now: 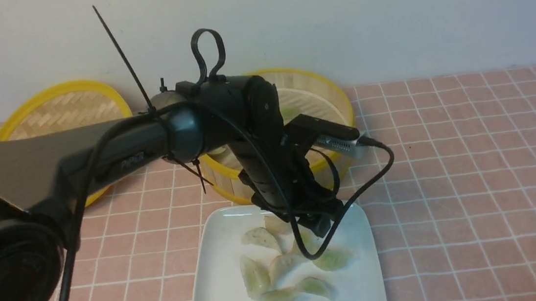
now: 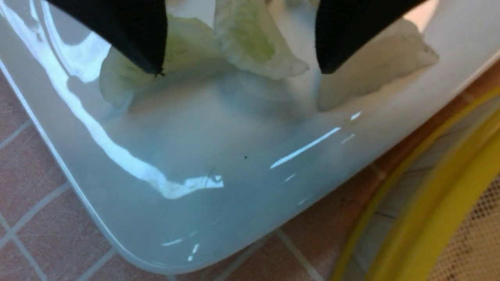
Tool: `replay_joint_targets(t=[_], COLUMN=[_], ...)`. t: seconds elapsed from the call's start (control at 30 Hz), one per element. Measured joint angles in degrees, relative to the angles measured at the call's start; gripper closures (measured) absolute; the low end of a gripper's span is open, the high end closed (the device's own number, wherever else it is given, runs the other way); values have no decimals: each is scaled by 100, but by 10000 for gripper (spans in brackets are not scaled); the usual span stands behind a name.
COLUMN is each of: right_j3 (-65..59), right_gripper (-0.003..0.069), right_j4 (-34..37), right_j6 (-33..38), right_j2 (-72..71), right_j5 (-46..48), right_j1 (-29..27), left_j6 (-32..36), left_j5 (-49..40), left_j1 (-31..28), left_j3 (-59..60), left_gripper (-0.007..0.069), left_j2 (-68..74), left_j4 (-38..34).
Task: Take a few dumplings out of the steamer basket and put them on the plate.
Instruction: Use the left arm to put the dumpling into the plate, then use the left arm to grab a dumpling from the steamer
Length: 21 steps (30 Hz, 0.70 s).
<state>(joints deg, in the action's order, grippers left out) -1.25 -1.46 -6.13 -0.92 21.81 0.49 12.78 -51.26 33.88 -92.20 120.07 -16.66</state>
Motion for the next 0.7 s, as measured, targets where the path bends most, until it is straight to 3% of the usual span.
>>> replay_joint_targets(t=[0.1,0.33,0.5,0.7], right_j3=[0,0,0,0], right_gripper=[672,672,672,672], right_j4=[0,0,0,0], right_j6=[0,0,0,0], right_j2=[0,0,0,0], right_j5=[0,0,0,0], right_j1=[0,0,0,0], left_j6=[-269,-2032,-2169,-2123], left_j5=[-169,-238,-10,177], left_j1=[-61,-664,-1057,-1115], left_j3=[-514,-1960,-2610,-2842], left_gripper=[137,207,211,211], left_j2=[4,95,697,1477], left_j4=[338,1619,1850,1845])
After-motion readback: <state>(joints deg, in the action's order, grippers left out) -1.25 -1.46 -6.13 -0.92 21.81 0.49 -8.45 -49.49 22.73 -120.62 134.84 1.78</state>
